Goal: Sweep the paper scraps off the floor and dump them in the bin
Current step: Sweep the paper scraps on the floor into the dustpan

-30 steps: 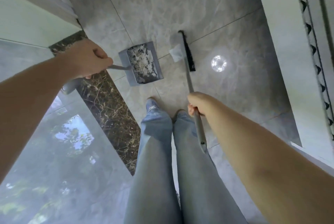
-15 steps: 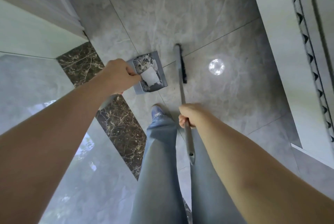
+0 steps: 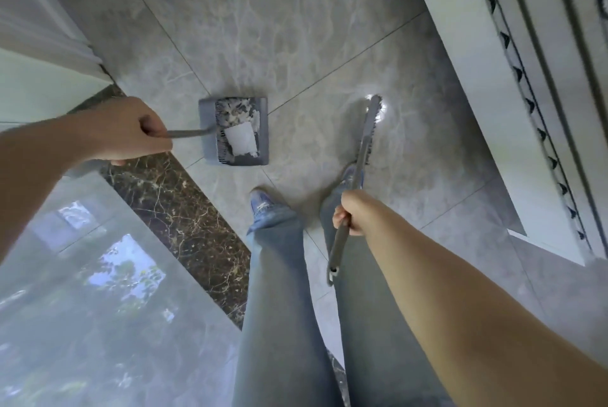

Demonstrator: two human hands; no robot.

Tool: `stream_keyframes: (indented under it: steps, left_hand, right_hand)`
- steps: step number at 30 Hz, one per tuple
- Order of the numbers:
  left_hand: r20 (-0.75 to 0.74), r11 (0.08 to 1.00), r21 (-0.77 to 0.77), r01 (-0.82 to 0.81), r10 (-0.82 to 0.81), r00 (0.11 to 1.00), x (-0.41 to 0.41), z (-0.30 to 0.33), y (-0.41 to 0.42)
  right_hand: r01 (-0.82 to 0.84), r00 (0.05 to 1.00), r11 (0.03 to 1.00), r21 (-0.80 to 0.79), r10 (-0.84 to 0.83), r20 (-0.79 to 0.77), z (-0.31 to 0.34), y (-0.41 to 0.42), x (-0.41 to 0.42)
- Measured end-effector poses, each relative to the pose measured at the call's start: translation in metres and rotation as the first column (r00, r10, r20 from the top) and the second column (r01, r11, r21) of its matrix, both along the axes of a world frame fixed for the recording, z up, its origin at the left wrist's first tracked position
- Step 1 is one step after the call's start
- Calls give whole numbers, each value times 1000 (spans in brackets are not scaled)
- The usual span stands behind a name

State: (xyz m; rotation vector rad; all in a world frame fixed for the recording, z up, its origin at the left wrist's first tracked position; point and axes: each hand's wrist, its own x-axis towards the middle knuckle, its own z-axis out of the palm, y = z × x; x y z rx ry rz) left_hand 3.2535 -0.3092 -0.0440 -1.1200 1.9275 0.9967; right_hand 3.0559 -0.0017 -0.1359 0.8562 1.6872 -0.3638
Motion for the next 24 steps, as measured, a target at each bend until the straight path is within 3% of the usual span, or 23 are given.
stream_keyframes:
  steps: [8,12,17,22,24]
  left_hand:
    - [18,999,19,41,-41,999,-7,-3,8]
    - [-15,989,89,122,-121,993,-1,3,19]
    - [-67,982,95,160,-154,986,-10,2,26]
    - [-93,980,57,189,-184,979,-11,-1,27]
    - [-76,987,64,147,-142,987,-12,1,28]
  right_hand:
    - [134,964,980,-150,-93,250,-8,-37,81]
    - [265,952,955,-134,-237,193,13,-44,117]
    - [227,962,974,-21,-221,162,12,-49,105]
    - [224,949,965,-137,-185,255,-10,-67,106]
    - [327,920,932,-159,-274,281,-5,-63,112]
